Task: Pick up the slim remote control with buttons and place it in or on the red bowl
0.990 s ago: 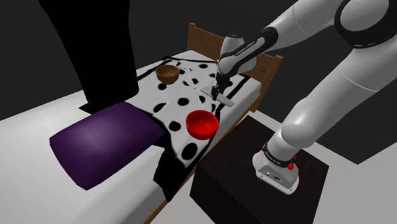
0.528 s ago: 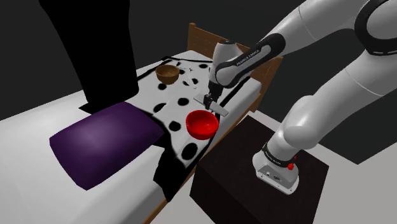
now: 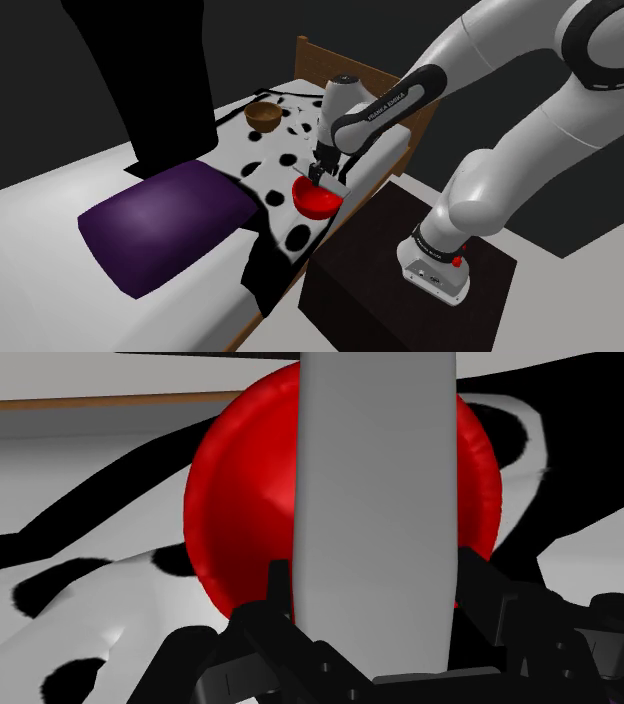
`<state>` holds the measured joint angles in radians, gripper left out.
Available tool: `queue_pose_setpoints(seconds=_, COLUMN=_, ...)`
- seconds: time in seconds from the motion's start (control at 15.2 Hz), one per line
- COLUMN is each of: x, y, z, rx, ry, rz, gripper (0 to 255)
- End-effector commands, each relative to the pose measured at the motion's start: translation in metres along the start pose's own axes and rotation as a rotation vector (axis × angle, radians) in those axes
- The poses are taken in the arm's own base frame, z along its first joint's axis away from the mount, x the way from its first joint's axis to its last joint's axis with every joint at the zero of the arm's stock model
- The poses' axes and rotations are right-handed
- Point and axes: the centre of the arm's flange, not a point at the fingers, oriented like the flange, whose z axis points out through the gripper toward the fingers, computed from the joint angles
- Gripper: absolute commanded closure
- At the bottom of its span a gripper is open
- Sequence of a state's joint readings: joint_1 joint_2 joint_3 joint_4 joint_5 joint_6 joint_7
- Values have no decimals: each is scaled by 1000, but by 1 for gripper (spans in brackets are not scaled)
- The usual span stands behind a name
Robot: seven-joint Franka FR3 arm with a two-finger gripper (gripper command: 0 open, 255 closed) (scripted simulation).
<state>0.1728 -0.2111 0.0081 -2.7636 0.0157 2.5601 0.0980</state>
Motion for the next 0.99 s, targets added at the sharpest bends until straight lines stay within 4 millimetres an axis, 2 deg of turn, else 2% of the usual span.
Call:
queue_pose_setpoints(seconds=0.0, x=0, y=0, z=11, rx=0, ry=1, rz=0, gripper=255)
queue_pose_setpoints(seconds=0.59, x=0, y=0, z=57, rx=0, ry=1, rz=0, gripper=255)
queue_pose_setpoints(seconds=0.92, x=0, y=0, z=57, rx=0, ry=1, rz=0, gripper=255)
